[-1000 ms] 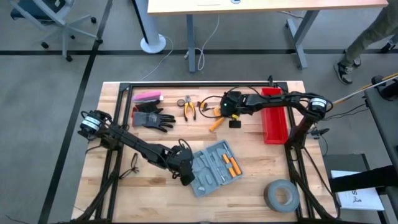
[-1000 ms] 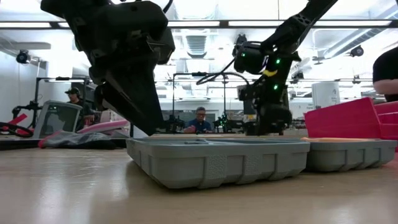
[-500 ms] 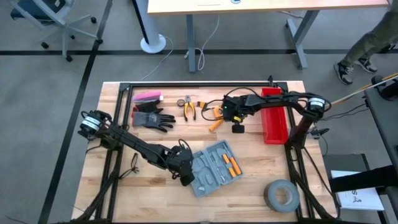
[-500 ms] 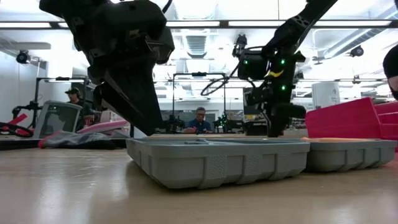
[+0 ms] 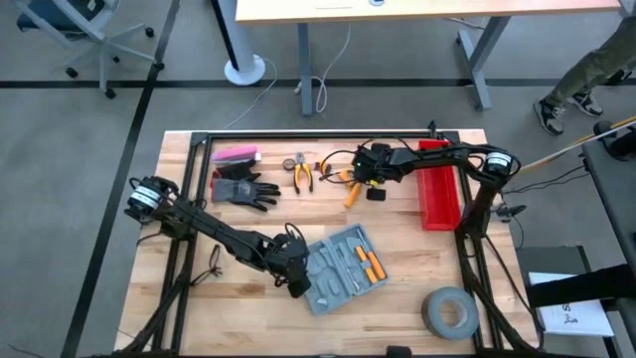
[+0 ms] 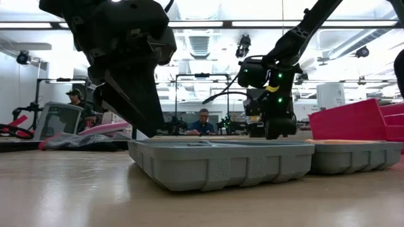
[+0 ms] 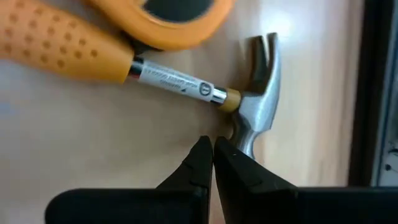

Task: Prefit tool cases
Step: Remove the hammer from the pre-fit tool case

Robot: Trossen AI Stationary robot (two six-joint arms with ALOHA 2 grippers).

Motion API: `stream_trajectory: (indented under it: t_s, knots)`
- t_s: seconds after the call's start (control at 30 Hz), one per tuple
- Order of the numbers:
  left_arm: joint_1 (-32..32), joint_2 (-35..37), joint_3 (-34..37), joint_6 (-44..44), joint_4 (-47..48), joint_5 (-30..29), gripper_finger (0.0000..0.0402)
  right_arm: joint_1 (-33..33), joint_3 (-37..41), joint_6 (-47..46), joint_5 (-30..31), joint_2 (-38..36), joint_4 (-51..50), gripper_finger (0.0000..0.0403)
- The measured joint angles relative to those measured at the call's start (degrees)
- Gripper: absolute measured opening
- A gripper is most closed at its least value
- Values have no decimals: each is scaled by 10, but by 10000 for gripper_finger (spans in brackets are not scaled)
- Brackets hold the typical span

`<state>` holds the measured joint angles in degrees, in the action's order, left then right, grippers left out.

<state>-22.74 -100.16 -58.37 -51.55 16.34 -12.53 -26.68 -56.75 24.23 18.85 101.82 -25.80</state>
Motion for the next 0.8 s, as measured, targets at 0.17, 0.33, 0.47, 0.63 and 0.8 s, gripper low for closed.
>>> stream_trajectory:
  t_s: [0.17,0.33,0.47,0.63,0.8]
  knots:
    - [-1,0,0,0,0,0,165,-25,0,14,23,0,8,0]
    - [-1,0,0,-2,0,0,165,-24,0,14,18,-20,-19,0]
    - [-1,0,0,-2,0,0,165,-2,0,3,-19,-55,-35,0]
    - [-1,0,0,-2,0,0,165,29,-1,-6,-119,-83,-38,0]
    - [-1,0,0,-2,0,0,165,62,-1,-7,-167,-79,-34,0]
